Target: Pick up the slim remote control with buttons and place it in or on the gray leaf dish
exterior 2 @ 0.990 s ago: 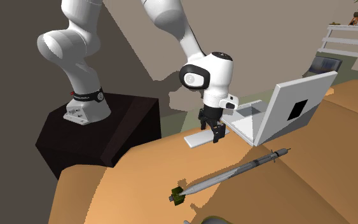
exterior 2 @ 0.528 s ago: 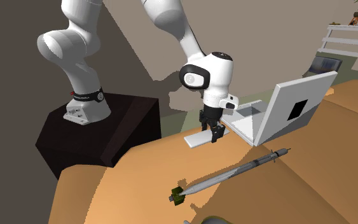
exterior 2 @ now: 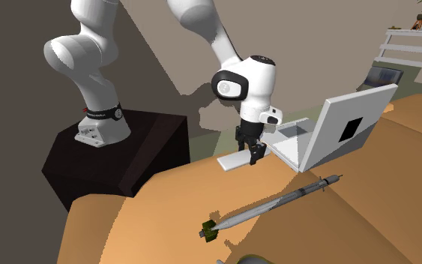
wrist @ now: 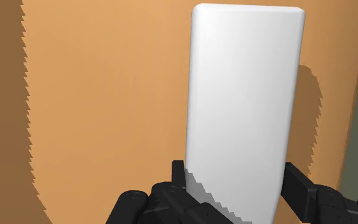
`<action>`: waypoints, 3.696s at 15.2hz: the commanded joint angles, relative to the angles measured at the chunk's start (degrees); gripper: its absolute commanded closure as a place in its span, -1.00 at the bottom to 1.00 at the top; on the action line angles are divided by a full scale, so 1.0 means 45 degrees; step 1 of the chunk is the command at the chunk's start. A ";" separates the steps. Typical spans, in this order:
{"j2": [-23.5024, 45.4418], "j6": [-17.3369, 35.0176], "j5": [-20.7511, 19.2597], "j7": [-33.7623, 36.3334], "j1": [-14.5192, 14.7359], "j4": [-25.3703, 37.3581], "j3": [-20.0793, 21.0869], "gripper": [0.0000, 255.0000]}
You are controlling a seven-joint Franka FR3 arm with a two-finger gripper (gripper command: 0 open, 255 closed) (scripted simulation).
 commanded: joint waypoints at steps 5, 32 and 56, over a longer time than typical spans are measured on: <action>-0.0925 -0.0729 -0.0128 0.0095 0.0076 -0.0194 -0.0108 1.00; -0.1399 -0.3642 0.0001 -0.3130 -0.2302 0.2140 -0.1118 1.00; 0.4846 -0.7349 0.0782 -0.7145 -0.6652 1.1981 -0.1487 1.00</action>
